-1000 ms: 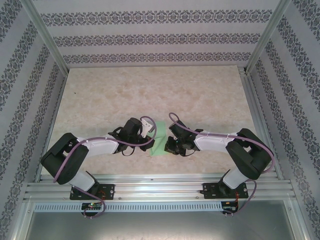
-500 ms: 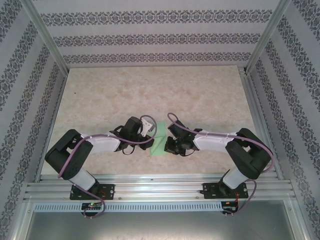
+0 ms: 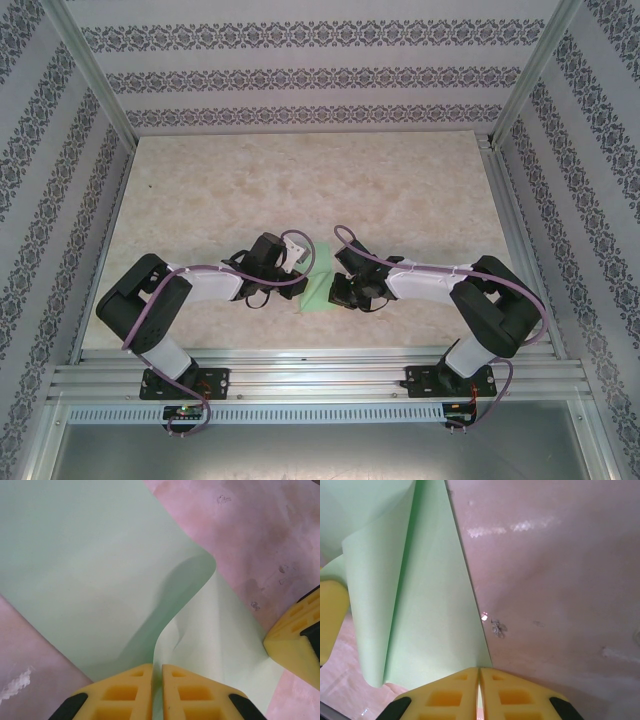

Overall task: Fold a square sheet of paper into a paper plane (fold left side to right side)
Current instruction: Fold the triangle a second time at the center of the table.

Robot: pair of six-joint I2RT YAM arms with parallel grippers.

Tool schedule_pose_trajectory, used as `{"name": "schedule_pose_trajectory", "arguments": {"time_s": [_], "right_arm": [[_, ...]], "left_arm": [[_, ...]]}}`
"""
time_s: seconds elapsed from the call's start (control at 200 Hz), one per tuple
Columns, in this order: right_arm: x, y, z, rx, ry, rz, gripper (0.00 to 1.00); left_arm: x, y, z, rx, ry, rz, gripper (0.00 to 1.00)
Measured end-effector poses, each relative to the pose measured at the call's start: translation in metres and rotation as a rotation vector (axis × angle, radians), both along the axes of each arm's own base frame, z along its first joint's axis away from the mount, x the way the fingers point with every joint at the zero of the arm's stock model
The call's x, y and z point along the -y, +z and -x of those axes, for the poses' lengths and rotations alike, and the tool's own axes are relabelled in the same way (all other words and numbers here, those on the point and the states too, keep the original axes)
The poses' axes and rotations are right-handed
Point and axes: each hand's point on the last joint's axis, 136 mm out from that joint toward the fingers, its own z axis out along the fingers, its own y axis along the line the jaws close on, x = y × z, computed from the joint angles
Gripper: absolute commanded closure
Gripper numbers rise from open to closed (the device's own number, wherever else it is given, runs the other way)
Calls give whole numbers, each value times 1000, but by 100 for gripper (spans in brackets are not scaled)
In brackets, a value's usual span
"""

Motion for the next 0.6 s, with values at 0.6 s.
{"name": "schedule_pose_trajectory", "arguments": {"time_s": [0.6], "right_arm": [[-1,-1,0,-4,4,8,88]], "left_arm": [[0,0,0,4,-1,-4,91]]}}
